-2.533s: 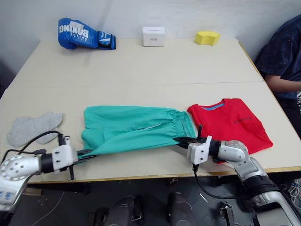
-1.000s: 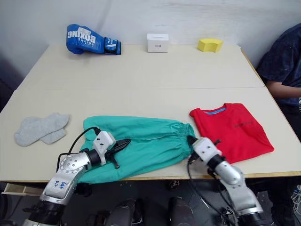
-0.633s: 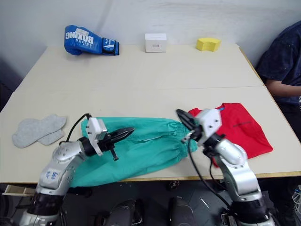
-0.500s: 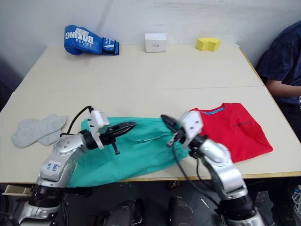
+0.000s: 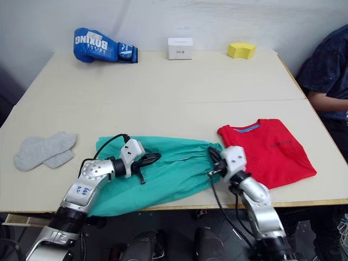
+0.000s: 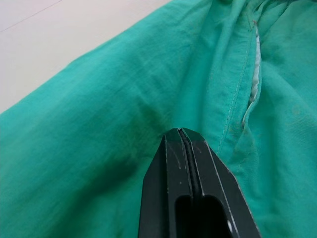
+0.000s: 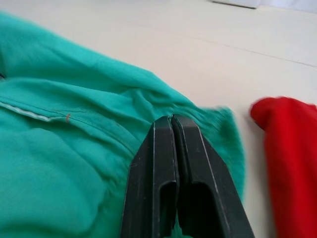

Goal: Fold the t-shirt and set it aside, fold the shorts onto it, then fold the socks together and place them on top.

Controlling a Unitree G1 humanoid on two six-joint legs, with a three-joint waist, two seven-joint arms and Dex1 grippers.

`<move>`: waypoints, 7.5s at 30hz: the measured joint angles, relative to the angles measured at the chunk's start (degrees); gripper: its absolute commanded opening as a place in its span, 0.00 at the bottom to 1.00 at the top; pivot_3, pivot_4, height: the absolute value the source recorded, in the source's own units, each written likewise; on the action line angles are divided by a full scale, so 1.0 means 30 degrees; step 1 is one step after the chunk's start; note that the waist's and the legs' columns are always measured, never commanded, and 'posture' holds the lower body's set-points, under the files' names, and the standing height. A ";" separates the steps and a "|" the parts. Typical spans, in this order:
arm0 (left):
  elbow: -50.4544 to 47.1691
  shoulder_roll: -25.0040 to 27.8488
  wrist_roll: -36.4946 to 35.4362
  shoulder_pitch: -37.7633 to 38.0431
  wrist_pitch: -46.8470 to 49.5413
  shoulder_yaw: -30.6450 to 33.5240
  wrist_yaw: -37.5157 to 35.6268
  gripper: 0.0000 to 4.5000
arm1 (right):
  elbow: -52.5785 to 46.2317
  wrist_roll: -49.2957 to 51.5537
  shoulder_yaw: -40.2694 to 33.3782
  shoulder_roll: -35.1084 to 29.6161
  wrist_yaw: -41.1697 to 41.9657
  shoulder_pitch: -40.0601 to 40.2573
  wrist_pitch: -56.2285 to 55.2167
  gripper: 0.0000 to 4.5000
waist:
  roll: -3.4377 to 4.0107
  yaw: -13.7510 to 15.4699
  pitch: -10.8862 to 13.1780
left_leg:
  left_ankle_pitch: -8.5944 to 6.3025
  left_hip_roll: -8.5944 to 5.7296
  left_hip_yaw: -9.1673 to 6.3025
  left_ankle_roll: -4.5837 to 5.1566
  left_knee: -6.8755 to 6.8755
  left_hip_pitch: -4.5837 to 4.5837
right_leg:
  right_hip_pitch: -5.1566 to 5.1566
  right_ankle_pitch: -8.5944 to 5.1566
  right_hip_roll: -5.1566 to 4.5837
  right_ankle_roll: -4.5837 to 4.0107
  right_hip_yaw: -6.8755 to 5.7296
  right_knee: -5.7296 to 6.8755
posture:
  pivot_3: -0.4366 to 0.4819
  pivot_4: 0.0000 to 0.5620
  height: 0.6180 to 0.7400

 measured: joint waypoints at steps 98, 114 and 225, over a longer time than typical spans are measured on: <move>-0.1198 -0.0108 -0.0942 0.0392 0.3407 0.2070 0.0129 0.00 | -0.3798 -0.0669 0.6659 0.3959 -0.3962 -0.5988 1.2069 0.34 | -0.0035 -0.0143 0.0003 | 0.0076 0.0003 -0.0095 -0.0007 0.0024 -0.0276 | -0.0224 0.0027 0.0005 -0.0024 -0.0096 -0.0002 | 0.48 0.27 1.00; -0.3934 0.1042 -0.5280 0.1684 0.1282 0.7036 -0.1885 0.00 | -0.0496 0.6479 0.1486 -0.3257 0.8435 -0.9917 1.2161 0.60 | -0.0032 0.0215 0.0014 | 0.0037 0.0002 -0.0113 0.0028 0.0014 -0.0294 | -0.0209 0.0075 -0.0009 -0.0101 -0.0156 -0.0106 | 0.48 0.27 1.00; -0.8828 0.3962 -0.9273 0.4120 0.6007 0.5934 -0.4839 0.99 | 1.2971 0.3633 0.2249 -1.8841 1.9154 -1.5479 1.9607 0.00 | 0.0041 -0.0384 0.0074 | -0.0001 0.0031 0.0068 0.0007 0.0018 -0.0295 | -0.0330 0.0039 0.0045 -0.0103 -0.0016 -0.0075 | 0.48 0.27 1.00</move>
